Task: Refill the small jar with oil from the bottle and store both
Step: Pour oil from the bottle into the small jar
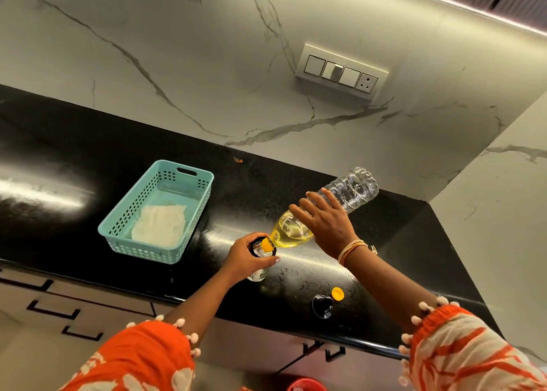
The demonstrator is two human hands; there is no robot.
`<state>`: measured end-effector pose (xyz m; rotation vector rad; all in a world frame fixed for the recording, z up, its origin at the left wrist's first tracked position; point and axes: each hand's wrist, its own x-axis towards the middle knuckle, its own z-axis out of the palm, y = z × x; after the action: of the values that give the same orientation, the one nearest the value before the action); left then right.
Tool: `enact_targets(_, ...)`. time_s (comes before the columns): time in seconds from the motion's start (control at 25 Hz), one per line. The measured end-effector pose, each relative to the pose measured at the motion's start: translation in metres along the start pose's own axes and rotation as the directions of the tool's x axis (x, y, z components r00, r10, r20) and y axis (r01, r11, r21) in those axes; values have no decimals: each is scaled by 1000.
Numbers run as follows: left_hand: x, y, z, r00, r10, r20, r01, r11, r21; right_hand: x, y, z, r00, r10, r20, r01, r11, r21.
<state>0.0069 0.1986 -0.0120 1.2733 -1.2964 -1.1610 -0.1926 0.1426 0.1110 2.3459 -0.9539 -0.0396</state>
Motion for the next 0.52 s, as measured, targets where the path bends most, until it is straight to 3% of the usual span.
enact_targets(0.52,-1,0,-2,1000,12,26,-12,1000,1,1,1,-4,1000,-2,-4,2,1000,-8)
